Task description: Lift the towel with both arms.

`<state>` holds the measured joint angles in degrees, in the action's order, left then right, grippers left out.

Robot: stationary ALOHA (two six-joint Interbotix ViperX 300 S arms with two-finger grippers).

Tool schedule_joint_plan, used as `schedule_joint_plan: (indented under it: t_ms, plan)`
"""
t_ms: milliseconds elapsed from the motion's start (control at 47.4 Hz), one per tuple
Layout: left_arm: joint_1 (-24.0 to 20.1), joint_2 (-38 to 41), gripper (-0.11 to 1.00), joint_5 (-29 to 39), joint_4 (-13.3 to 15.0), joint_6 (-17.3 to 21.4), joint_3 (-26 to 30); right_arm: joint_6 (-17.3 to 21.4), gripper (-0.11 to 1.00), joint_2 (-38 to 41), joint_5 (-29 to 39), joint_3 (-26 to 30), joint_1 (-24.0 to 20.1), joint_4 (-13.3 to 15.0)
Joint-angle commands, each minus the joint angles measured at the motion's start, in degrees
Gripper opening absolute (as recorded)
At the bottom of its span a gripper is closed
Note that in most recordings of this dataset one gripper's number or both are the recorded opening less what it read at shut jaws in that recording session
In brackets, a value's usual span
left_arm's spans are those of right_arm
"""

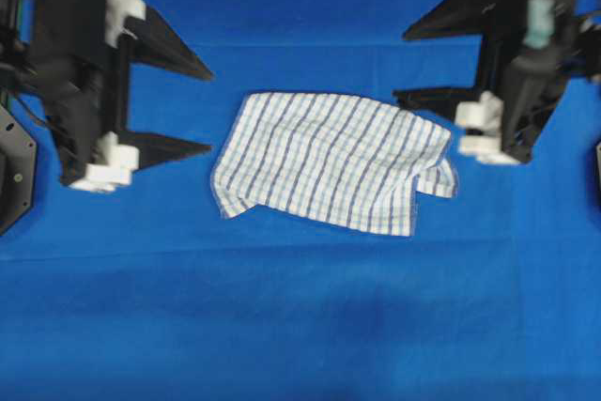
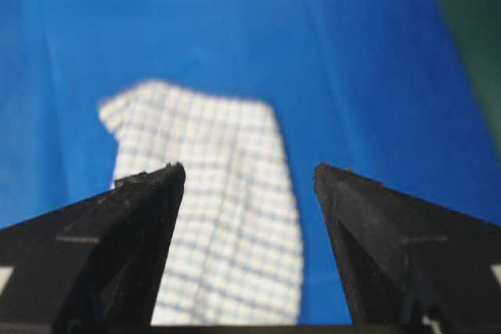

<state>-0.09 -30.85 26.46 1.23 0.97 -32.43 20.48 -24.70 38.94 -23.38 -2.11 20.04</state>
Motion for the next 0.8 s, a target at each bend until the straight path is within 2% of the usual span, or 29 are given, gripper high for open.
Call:
schedule_joint_plan:
  t_ms: [0,401,781]
  plan:
    - [0.7,0.8,0.94,-2.4,0.1,0.0,-1.4,1.4,0.67,0.6,-2.4,-1.1,-0.9,0.0]
    - [2.7,8.8,0.94,-17.6,0.0,0.3,-12.1,7.8,0.67,7.3,-14.8,-11.3,-5.8,0.0]
    - [3.6,24.6,0.94,-25.2,0.0,0.8,-13.6,12.8,0.67,19.6,-24.7,-17.0,-8.9,-0.1]
